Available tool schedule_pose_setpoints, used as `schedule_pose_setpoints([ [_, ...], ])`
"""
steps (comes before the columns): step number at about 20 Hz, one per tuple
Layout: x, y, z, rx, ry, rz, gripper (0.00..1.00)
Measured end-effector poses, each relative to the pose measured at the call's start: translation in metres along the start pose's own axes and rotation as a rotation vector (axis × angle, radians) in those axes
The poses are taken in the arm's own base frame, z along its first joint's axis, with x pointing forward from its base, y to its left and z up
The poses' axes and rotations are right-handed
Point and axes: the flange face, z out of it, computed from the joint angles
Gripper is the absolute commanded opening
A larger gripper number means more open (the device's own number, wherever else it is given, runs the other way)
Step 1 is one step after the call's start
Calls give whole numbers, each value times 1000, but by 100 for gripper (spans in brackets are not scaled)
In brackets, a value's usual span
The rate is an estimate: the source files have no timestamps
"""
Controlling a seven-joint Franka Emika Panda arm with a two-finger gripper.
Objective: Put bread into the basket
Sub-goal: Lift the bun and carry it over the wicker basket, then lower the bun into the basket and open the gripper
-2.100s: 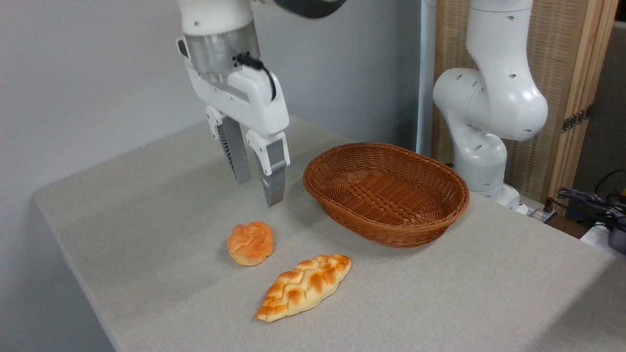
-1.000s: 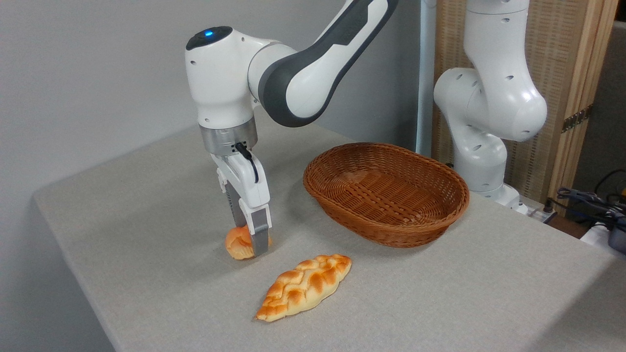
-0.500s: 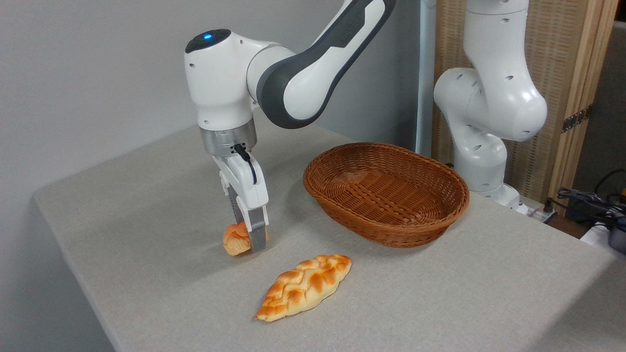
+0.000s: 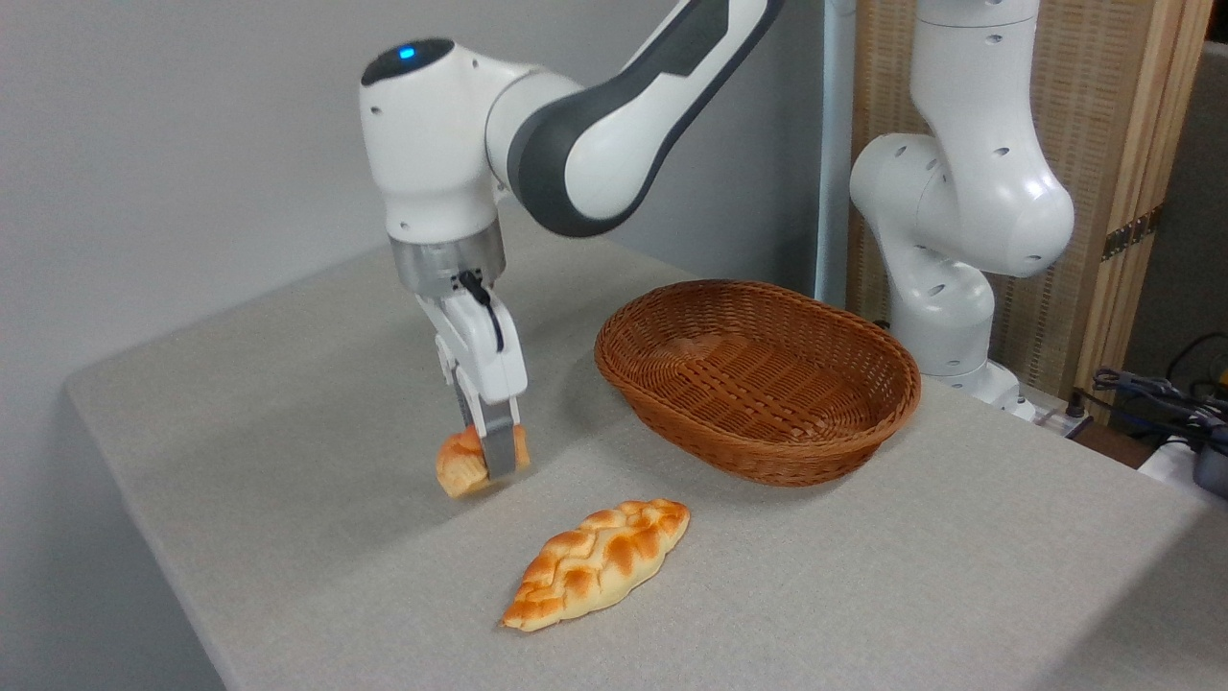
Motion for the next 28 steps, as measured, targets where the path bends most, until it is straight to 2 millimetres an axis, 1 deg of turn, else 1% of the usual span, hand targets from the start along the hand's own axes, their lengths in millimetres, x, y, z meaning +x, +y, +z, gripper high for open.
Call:
schedule_pose_setpoints([
  [1,-3,0,-11,-13,12,-22,27],
  [3,-16,0,-36,-34,22,-54,27],
  [5,-32,11,-68,-59,8,-63,27],
  [8,-58,41,-111,-108,-36,-57,27],
  [9,-67,53,-122,-130,-58,-51,27],
  [11,-82,78,-135,-171,-98,-34,28],
  [13,-93,106,-136,-206,-138,-4,28],
  [14,-97,117,-132,-216,-150,9,31],
  [15,-101,129,-125,-227,-165,24,38],
  [17,-105,149,-102,-257,-202,54,52],
  [18,-105,155,-90,-271,-221,64,78],
  [19,-105,158,-80,-278,-230,72,100],
  [21,-103,160,-68,-275,-230,76,100],
  [28,-98,164,-58,-273,-231,93,100],
])
